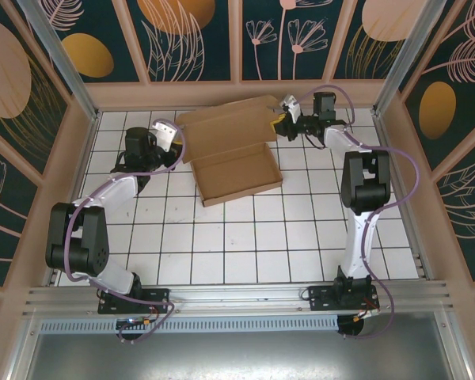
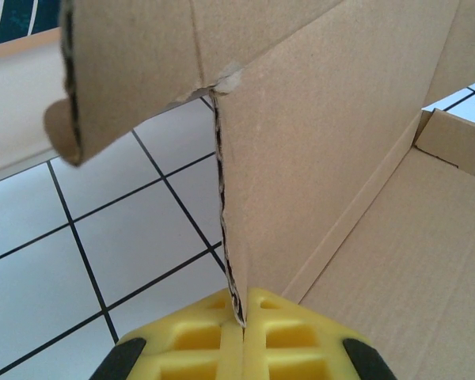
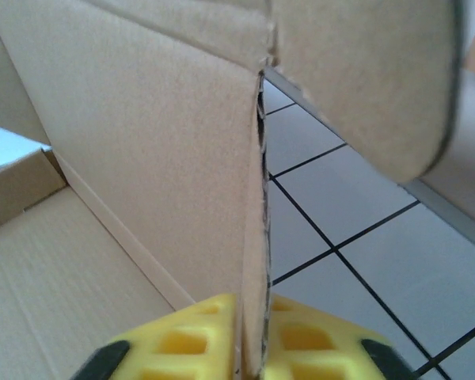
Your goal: Fold the paper box
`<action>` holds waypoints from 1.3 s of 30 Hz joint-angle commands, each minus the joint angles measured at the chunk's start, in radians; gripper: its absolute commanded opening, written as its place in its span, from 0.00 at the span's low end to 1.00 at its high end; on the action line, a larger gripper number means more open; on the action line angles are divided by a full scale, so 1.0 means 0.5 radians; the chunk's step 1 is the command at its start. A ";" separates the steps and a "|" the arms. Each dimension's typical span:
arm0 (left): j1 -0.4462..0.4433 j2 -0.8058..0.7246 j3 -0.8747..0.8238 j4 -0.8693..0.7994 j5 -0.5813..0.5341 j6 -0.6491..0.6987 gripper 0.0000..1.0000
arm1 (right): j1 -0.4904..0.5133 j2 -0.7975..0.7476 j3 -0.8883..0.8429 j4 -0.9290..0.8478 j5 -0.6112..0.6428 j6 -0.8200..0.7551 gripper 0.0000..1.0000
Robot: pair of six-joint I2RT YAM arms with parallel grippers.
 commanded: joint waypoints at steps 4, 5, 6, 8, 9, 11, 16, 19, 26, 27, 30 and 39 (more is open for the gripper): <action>0.005 -0.012 -0.001 0.089 0.010 -0.166 0.00 | 0.051 -0.224 -0.170 0.188 0.129 0.123 0.02; 0.005 -0.013 -0.004 0.115 0.017 -0.225 0.00 | 0.072 -0.267 -0.228 0.243 0.200 0.159 0.04; 0.004 -0.013 -0.015 0.153 0.019 -0.304 0.00 | 0.100 -0.318 -0.298 0.315 0.293 0.196 0.04; -0.006 -0.017 -0.039 0.230 0.031 -0.439 0.00 | 0.159 -0.418 -0.455 0.483 0.508 0.321 0.00; -0.016 -0.022 -0.054 0.266 0.013 -0.496 0.00 | 0.187 -0.468 -0.540 0.585 0.610 0.428 0.00; -0.039 -0.033 -0.080 0.327 -0.038 -0.601 0.00 | 0.223 -0.552 -0.661 0.726 0.791 0.633 0.00; -0.127 -0.034 -0.115 0.407 -0.187 -0.789 0.00 | 0.378 -0.744 -0.972 1.002 1.211 0.863 0.00; -0.177 -0.012 -0.104 0.417 -0.305 -0.881 0.00 | 0.498 -0.774 -1.057 1.067 1.488 1.045 0.00; -0.270 0.096 -0.005 0.370 -0.468 -1.034 0.00 | 0.656 -0.776 -1.201 1.254 1.755 1.326 0.00; -0.288 0.110 0.000 0.372 -0.490 -1.032 0.00 | 0.659 -0.782 -1.231 1.300 1.784 1.393 0.00; -0.314 0.124 -0.024 0.406 -0.535 -1.064 0.02 | 0.668 -0.790 -1.296 1.406 1.876 1.521 0.11; -0.317 0.098 -0.106 0.521 -0.535 -1.140 0.02 | 0.775 -0.746 -1.334 1.598 1.941 1.731 0.13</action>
